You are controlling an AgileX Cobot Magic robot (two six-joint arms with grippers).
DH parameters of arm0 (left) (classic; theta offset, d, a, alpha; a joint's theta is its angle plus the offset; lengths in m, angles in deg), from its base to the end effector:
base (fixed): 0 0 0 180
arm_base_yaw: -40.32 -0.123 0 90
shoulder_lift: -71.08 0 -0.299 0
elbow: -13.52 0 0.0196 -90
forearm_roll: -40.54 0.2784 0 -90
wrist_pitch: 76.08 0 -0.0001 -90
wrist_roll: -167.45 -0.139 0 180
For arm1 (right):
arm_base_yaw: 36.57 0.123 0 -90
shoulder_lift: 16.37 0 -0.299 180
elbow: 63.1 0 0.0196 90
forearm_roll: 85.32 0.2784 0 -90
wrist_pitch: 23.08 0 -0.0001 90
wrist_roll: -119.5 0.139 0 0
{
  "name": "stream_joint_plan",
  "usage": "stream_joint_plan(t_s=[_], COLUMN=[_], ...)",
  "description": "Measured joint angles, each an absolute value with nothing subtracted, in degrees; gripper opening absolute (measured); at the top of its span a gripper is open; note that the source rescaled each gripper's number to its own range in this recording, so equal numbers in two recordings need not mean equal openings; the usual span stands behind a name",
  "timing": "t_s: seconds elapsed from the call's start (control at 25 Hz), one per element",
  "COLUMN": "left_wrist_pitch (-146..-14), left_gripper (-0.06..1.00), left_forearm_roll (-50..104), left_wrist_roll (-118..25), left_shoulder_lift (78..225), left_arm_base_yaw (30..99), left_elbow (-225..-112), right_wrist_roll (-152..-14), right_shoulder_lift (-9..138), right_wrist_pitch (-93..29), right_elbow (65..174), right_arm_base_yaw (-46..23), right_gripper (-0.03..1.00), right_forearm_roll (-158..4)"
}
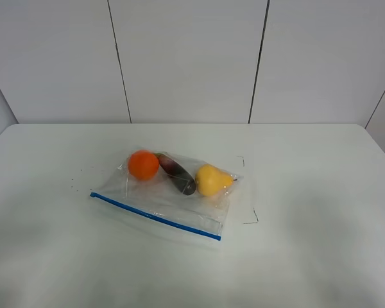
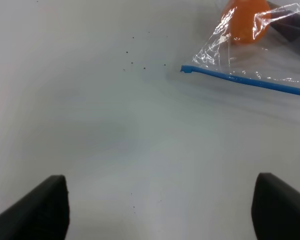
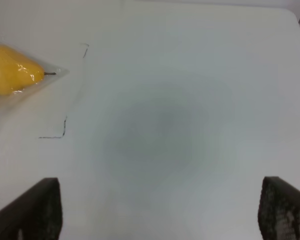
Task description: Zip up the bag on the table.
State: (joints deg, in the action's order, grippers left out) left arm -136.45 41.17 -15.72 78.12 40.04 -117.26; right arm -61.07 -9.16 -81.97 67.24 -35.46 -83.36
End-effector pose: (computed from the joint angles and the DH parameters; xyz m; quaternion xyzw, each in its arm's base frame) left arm 0.0481 0.0016 0.2682 0.0213 0.8507 0.0213 0.5248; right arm 0.0508 0.0051 0.2687 -0.0127 0.8467 0.0196 0.5315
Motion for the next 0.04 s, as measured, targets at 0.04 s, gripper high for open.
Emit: stream_joint_plan(t_s=[0.04], left_wrist_pitch=[-136.45], left_gripper=[0.94], left_forearm_roll=[41.17], left_wrist_roll=[-15.72], left_shoulder_lift=[78.12], left_arm_base_yaw=[40.04], left_elbow=[-117.26], right_wrist_roll=[-61.07], right_shoulder_lift=[-9.16], right_wrist_pitch=[-81.97], right_elbow=[67.24], right_arm_base_yaw=[-35.46], right_gripper=[0.94], right_forearm_roll=[-83.36])
